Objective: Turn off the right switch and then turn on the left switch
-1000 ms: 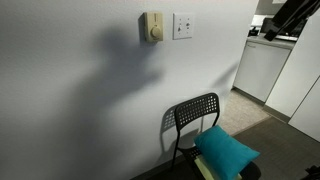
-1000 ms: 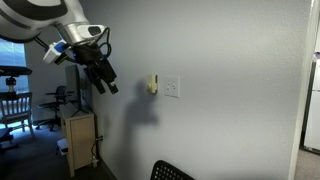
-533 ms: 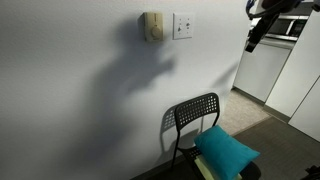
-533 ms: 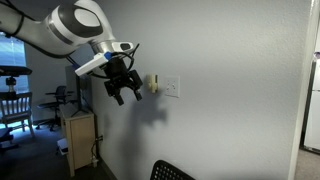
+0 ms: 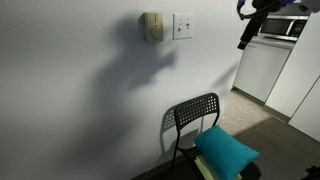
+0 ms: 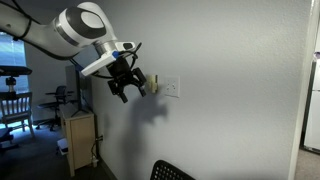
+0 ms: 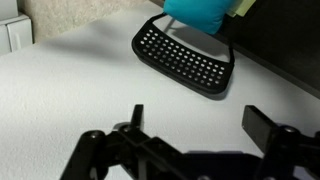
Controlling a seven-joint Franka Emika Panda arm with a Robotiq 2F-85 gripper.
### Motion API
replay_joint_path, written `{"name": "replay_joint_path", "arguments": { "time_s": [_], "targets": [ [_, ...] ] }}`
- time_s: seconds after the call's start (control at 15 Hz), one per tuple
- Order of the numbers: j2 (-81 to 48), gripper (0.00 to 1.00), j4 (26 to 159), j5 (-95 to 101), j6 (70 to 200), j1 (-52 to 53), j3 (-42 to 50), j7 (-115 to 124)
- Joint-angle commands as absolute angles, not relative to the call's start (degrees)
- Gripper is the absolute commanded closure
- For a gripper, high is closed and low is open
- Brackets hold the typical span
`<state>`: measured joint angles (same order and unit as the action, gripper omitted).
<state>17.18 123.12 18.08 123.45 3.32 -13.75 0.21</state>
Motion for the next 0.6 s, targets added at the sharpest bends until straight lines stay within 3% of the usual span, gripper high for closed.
{"name": "replay_joint_path", "arguments": {
  "time_s": [0.0,0.4,0.47,0.53],
  "targets": [
    [14.2,0.00,120.1,24.5,126.7,4.8,-12.8,-6.0],
    [2.2,0.00,106.5,32.4,133.4,5.9,-12.8,-17.2],
    [9.3,0.00,113.7,30.7,131.1,6.2,-12.6,-13.3],
    [7.7,0.00,112.0,30.8,131.5,6.3,-12.5,-13.6]
  ]
}}
